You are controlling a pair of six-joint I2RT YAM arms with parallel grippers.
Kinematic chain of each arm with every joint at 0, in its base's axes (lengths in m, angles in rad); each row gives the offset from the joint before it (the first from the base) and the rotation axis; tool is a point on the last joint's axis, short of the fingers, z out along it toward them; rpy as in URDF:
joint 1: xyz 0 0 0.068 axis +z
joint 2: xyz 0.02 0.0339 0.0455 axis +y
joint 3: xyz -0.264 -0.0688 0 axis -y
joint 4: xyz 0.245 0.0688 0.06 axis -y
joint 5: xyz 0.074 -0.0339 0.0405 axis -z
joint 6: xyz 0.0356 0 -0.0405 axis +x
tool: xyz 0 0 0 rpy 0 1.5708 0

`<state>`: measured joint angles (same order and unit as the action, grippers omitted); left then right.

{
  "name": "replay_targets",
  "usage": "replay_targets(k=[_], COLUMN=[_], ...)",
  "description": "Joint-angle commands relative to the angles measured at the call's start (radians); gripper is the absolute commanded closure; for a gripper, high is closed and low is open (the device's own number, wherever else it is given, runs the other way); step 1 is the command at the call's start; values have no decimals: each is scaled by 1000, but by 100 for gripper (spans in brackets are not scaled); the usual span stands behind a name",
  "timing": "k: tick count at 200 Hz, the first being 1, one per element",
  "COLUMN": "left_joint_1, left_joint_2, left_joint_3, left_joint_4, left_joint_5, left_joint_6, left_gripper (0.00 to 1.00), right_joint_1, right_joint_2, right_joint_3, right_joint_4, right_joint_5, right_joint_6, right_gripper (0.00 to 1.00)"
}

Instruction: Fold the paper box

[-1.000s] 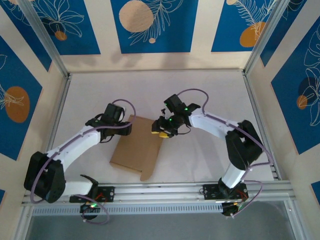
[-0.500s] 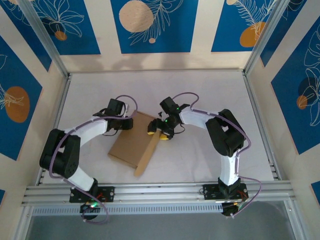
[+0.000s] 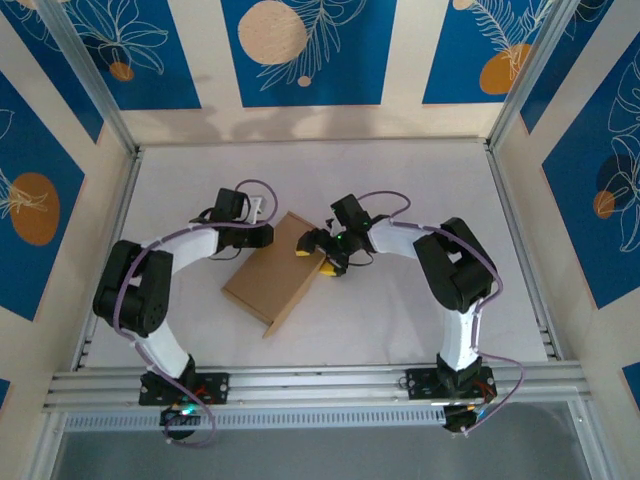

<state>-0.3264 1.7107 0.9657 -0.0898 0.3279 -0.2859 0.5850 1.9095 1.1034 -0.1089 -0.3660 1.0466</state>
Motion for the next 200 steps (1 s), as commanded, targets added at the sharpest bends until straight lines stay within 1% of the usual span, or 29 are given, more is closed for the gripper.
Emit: replay_targets(k=[1, 27, 45, 63, 98, 134, 169, 200], left_joint_1=[-80, -82, -84, -93, -108, -113, -136, -154], left_joint_2=[48, 51, 59, 62, 69, 67, 69, 72], left_joint_3=[-21, -25, -21, -15, 13, 9, 13, 30], left_joint_4=[-103, -110, -119, -123, -148, -118, -82, -90], left_joint_5=[386, 416, 443, 454, 473, 482, 489, 460], left_joint_6=[-19, -18, -18, -18, -13, -44, -81, -86], left_gripper=[82, 77, 75, 71, 63, 58, 51, 48], right_joint_1=[25, 13, 14, 22, 39, 54, 71, 92], right_joint_2=[-32, -156, -251, -334, -441, -467, -435, -401], right_joint_3=[-71, -171, -218, -226, -247, -216, -165, -83], right_joint_4=[380, 487, 487, 427, 401, 348, 336, 299], right_joint_5=[-31, 11, 65, 111, 168, 186, 186, 196], right_joint_6=[124, 173, 164, 126, 117, 114, 121, 114], right_gripper=[14, 15, 15, 15, 15, 15, 15, 16])
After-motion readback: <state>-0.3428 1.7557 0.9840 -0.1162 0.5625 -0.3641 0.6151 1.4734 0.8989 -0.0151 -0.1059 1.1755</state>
